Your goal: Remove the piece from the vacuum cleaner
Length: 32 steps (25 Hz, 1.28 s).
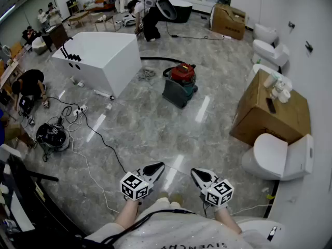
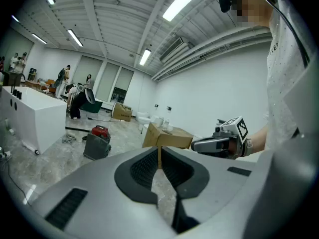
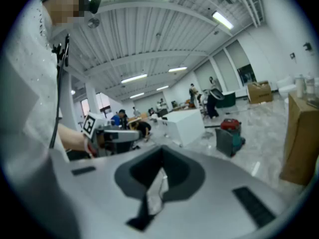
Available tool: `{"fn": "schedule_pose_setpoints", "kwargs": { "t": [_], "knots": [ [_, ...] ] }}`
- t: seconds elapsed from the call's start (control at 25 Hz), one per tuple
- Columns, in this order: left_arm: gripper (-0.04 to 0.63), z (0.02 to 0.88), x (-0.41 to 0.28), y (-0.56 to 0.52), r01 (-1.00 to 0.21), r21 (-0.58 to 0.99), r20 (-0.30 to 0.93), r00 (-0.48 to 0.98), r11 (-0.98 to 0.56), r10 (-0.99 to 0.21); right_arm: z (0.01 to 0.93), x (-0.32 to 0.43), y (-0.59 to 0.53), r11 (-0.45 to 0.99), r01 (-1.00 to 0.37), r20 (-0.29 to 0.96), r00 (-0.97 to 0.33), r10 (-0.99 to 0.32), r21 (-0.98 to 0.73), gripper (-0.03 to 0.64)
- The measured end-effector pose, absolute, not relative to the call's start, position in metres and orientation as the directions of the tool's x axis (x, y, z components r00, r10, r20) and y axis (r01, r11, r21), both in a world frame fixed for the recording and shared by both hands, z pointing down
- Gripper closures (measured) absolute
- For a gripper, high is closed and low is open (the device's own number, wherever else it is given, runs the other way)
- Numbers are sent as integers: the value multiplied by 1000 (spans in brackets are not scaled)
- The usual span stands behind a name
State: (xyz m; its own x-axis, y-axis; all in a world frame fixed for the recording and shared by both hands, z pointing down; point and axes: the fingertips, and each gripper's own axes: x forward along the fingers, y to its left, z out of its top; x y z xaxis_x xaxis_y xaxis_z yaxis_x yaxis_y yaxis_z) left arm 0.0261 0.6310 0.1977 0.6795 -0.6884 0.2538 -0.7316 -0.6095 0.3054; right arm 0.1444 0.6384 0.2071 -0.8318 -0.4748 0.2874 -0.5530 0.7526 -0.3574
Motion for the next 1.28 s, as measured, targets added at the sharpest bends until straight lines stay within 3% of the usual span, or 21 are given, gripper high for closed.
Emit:
{"fn": "schedule_pose_setpoints", "kwargs": {
  "t": [0.84, 1.28],
  "knots": [
    [555, 199, 6, 628, -798, 286, 280, 599, -530, -751, 222, 149, 627, 774, -507, 282, -860, -425, -380, 601],
    [554, 217, -52, 567, -767, 340, 271, 633, -543, -725, 244, 93, 567, 732, -559, 383, -821, -423, -389, 601]
  ]
}}
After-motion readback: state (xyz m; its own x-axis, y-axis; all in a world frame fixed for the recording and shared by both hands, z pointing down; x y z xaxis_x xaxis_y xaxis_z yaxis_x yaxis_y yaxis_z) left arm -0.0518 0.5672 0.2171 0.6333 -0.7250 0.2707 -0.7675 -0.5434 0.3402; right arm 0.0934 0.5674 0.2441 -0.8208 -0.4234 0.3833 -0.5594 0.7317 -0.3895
